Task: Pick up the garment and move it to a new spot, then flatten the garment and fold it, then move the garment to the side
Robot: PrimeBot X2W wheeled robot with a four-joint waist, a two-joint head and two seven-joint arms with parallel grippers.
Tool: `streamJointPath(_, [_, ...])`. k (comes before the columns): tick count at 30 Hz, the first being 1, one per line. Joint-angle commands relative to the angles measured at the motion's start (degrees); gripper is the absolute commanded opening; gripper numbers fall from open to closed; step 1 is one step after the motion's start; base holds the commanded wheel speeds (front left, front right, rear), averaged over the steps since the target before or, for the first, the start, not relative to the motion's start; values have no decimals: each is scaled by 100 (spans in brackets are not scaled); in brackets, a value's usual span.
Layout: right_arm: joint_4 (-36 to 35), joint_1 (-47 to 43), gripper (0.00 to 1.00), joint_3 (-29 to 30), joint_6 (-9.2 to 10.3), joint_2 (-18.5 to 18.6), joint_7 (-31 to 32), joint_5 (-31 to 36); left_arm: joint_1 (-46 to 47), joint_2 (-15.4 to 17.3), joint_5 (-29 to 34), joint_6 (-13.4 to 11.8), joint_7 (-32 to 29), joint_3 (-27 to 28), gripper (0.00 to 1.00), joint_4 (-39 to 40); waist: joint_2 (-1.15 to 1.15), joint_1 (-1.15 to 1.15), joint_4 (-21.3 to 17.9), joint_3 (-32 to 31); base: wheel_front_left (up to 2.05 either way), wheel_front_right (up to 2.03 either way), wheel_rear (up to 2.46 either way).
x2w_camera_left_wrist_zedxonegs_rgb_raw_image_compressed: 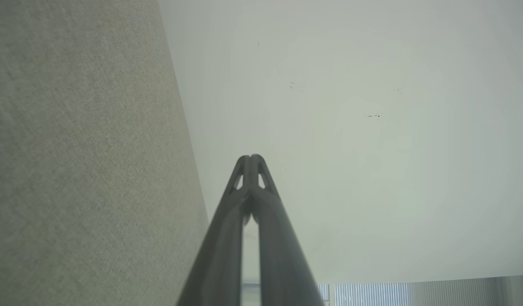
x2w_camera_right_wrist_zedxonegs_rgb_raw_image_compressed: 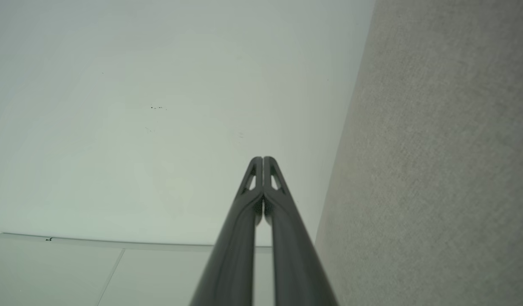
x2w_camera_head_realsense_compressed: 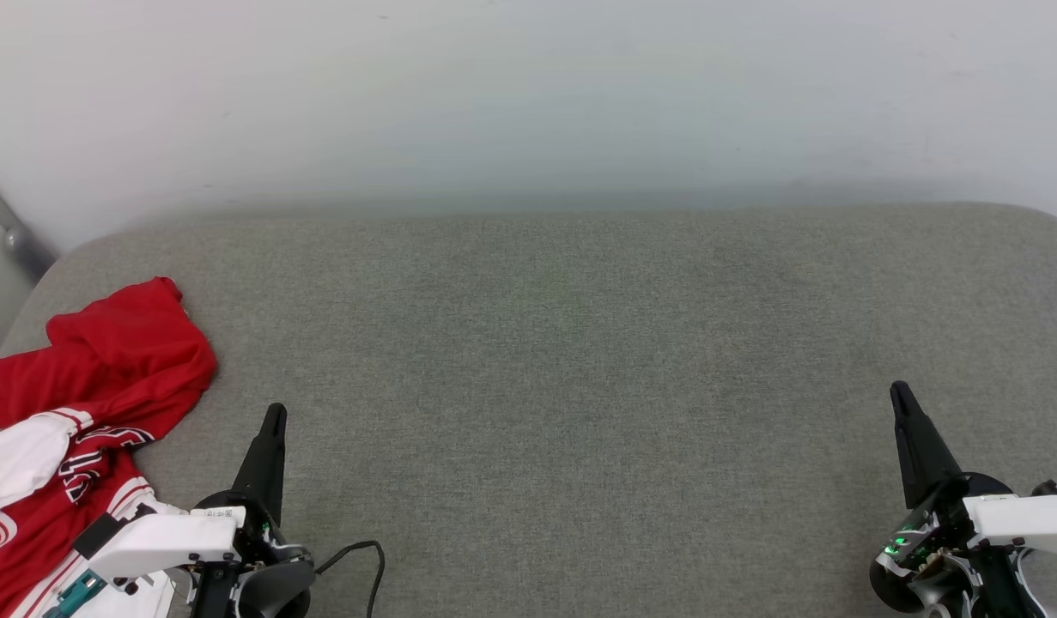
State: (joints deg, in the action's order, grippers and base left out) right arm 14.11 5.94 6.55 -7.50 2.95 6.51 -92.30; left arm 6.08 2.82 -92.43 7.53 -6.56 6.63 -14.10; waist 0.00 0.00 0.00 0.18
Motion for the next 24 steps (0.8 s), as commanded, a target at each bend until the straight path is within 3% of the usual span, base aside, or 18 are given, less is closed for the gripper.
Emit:
streamJointPath(1, [7,62,0,-2,2,-18,-4,-23,36,-12,9,19,-14,13,0,0,0,0,0,0,0,0,0])
streamJointPath(24, [7,63,0,-2,2,-18,-4,-23,36,-12,8,19,-12,11,0,0,0,0,0,0,0,0,0])
